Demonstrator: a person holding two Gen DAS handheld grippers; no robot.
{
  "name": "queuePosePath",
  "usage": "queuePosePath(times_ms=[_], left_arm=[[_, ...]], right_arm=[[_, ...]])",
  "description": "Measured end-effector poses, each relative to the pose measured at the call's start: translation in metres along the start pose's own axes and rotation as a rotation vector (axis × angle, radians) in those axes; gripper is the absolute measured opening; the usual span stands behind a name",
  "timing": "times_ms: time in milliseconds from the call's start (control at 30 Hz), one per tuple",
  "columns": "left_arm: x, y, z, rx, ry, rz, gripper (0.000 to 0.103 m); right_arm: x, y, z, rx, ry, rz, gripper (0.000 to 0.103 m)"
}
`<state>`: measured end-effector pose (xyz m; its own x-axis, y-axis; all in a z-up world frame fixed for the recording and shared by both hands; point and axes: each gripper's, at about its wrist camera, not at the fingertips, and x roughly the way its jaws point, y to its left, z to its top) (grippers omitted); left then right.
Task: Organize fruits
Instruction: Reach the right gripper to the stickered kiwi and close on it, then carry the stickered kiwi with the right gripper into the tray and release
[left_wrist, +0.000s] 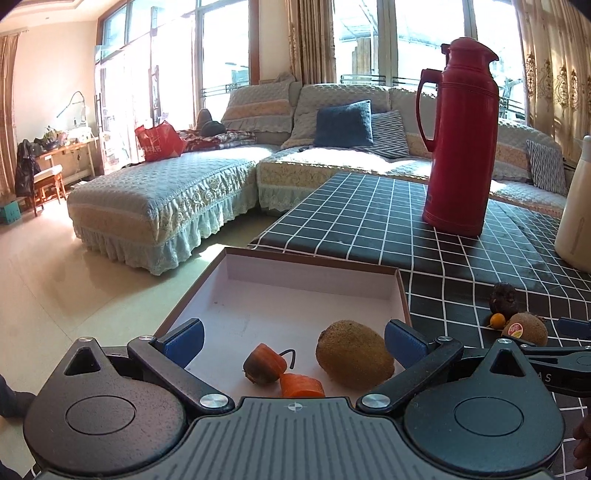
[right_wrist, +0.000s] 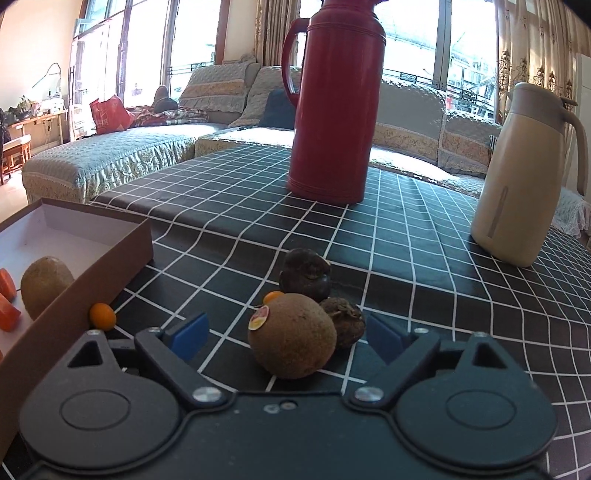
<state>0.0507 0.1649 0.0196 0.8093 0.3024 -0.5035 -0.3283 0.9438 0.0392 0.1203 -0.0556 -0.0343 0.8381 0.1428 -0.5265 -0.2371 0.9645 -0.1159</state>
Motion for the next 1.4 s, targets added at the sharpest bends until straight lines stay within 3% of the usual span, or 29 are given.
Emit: queuePosePath(times_ms=[167,300,500,600,767,967,1167,1400], left_arm=[[0.008,0.004,-0.001,-0.01,0.013,0.009,0.103],[0.01,0.007,-0.001,-0.019,0.016,0.011,0.103],[0.013,0.011,-0.001,-0.025,0.02,0.019,0.103],[0.012,0.012,-0.001,-0.025,0.018,0.02,0.103],[0.011,0.013,0.0,-0.023,0.019,0.024,0.103],[0.006,0.019,0.004,-0.035,0.012,0.028,0.103],[-0.006,0.03,0.008,-0.047,-0.002,0.027,0.103],[-0.008,0.036,0.009,-0.041,0.005,0.031,0.103]], right_arm=[[0.014,0.001,-0.002,-0.006,0.031,-0.019,0.086],[0.023,0.001,-0.005,-0.006,0.058,-0.024,0.075],[0.028,-0.002,-0.005,0.001,0.062,-0.042,0.067],[0.026,-0.002,-0.004,0.0,0.059,-0.033,0.056],[0.013,-0.002,-0.004,0.012,0.054,-0.016,0.056],[-0.048,0.018,-0.009,0.027,-0.022,0.09,0.056],[-0.104,0.079,-0.011,-0.087,-0.083,0.247,0.056],[-0.12,0.129,-0.014,-0.176,-0.084,0.319,0.056]])
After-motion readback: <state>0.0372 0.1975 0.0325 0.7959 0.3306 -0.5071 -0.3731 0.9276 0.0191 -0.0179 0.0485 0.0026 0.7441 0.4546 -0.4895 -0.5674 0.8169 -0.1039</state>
